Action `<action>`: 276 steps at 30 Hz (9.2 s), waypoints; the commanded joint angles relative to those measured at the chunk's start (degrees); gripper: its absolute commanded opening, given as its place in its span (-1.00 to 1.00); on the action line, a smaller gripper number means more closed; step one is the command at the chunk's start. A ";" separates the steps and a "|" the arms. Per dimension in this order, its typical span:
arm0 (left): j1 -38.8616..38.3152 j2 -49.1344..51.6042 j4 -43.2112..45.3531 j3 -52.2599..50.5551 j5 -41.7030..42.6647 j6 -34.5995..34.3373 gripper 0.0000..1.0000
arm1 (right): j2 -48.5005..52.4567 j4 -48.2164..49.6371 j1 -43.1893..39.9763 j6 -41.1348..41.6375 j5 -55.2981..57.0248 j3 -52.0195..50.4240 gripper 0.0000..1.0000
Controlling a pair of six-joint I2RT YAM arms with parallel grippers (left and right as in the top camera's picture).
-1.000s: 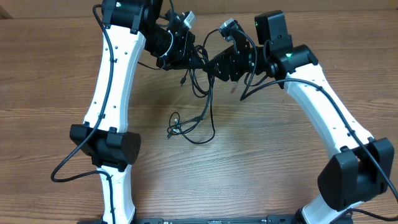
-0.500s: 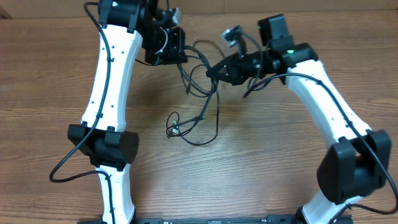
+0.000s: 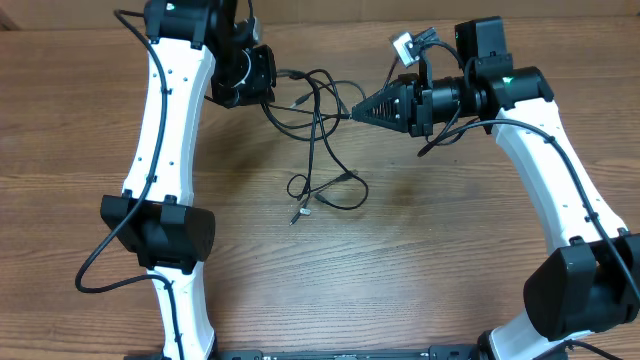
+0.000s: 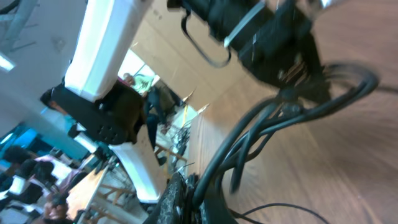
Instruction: Untangle cables
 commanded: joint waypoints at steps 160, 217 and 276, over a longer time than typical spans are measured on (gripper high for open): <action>-11.39 16.28 -4.74 25.64 -14.86 17.07 -0.92 | 0.20 -22.08 -7.13 21.11 55.84 3.65 0.32; -2.40 -21.90 27.74 38.71 -49.31 -8.33 -0.92 | 5.40 -3.04 12.72 42.53 65.48 2.60 0.43; 43.21 1.60 15.72 0.37 -33.73 -11.89 1.00 | 5.40 -7.30 12.74 38.01 65.66 2.60 0.45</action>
